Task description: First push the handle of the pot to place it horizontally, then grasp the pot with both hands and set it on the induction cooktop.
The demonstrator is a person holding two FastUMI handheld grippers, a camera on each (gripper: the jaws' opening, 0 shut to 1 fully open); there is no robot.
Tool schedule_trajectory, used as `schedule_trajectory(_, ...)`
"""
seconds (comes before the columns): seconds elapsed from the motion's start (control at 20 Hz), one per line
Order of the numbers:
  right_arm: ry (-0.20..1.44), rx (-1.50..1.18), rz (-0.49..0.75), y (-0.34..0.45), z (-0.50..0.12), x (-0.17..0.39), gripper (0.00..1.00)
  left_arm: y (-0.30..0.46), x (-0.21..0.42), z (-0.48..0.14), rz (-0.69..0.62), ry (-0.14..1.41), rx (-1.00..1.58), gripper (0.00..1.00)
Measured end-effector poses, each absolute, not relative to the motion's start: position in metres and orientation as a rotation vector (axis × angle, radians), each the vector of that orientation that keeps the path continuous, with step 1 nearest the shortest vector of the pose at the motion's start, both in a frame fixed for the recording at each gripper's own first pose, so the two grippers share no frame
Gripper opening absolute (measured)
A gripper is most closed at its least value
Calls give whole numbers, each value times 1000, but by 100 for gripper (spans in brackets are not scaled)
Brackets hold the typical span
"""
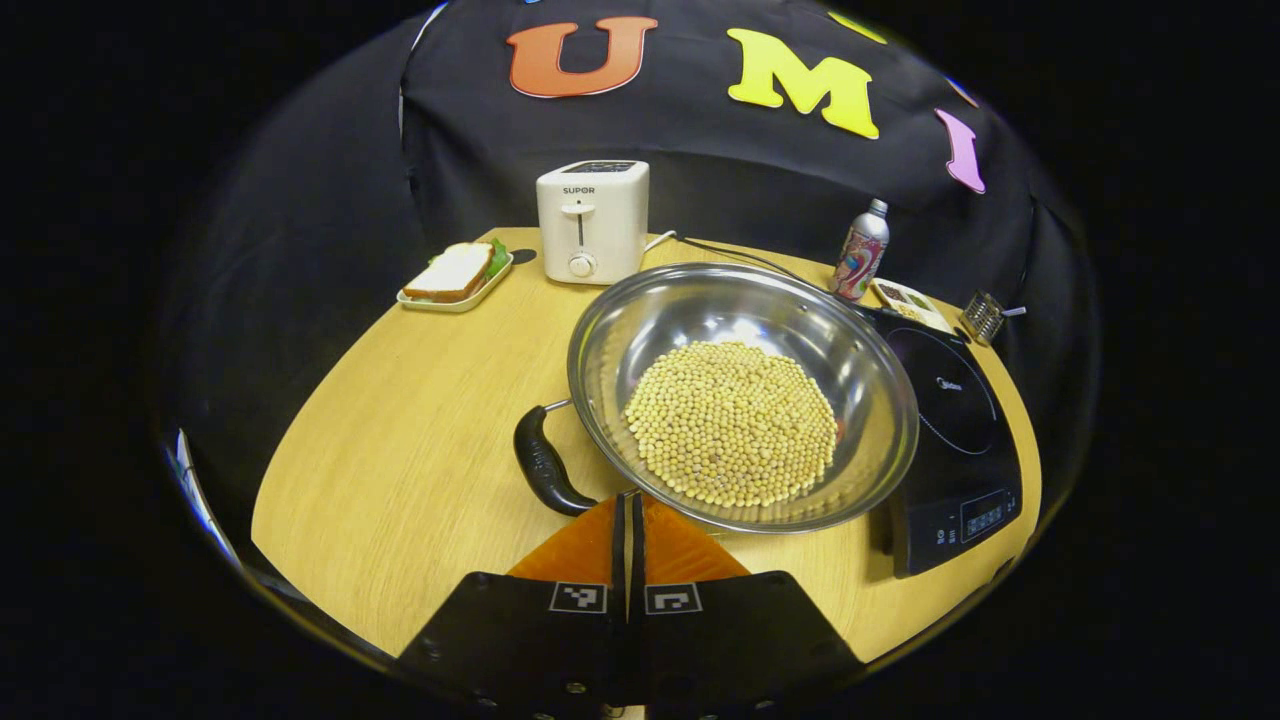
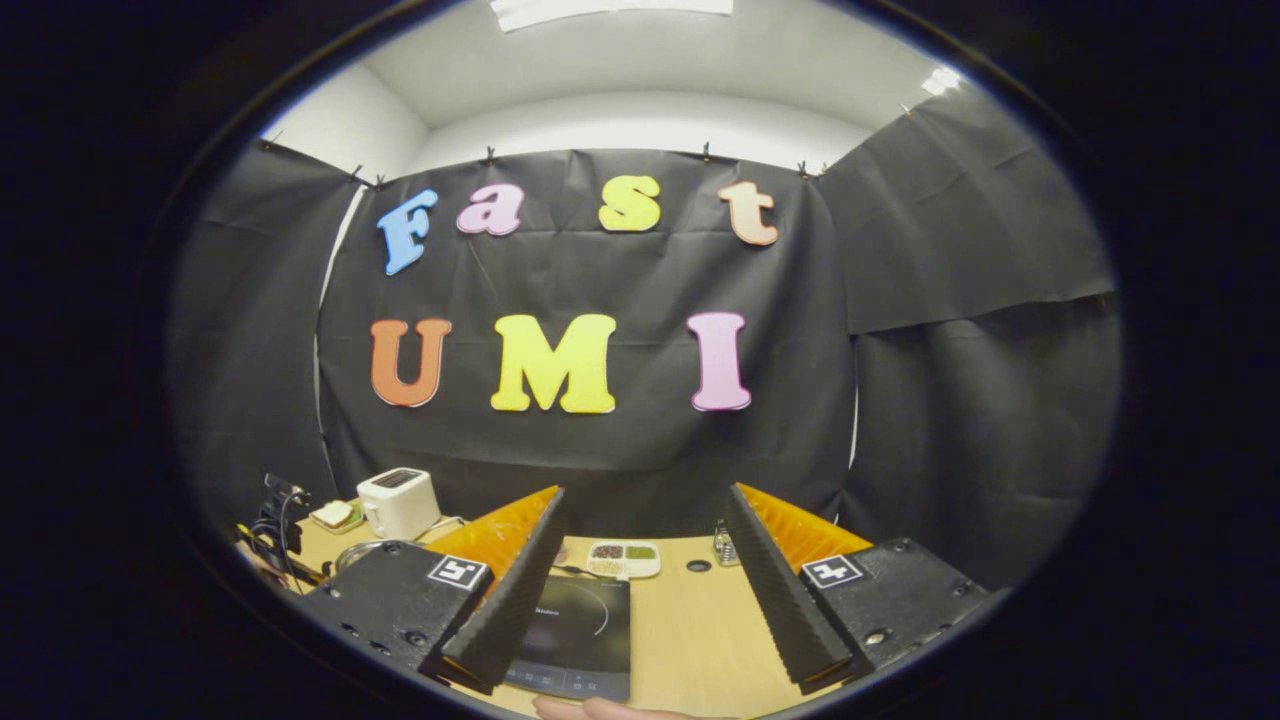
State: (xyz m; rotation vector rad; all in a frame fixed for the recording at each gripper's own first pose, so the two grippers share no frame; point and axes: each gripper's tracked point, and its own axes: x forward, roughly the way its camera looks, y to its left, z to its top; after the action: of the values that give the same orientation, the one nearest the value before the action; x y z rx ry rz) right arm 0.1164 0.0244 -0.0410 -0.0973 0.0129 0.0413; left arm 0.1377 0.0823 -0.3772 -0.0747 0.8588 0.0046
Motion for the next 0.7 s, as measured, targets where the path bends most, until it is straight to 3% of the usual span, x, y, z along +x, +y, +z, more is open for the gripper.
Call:
schedule_trajectory(0.05, 13, -94, 53, 28, -41, 117, 96, 85, 141, -378, 5, 868, -77, 0)
schedule_trajectory(0.35, 5, -99, 42, 19, -40, 127, 96, 107, 169, -381, 33, 877, -68, 0)
schedule_trajectory(0.4, -3, -93, 30, 16, -39, 128, 96, 109, 174, -382, 37, 881, -61, 10)
schedule_trajectory(0.5, -5, -78, 9, 9, -43, 131, 96, 113, 183, -382, 40, 886, -64, 11)
schedule_trajectory(0.55, -4, -69, 5, 8, -45, 132, 96, 114, 187, -381, 41, 892, -74, 0)
schedule_trajectory(0.6, -1, -62, 2, 8, -48, 132, 96, 115, 192, -380, 44, 892, -85, 10)
schedule_trajectory(0.65, 7, -65, -4, 7, -52, 134, 96, 116, 197, -381, 46, 895, -85, 0)
schedule_trajectory(0.7, 12, -74, -19, 4, -56, 136, 96, 117, 201, -381, 53, 897, -81, 0)
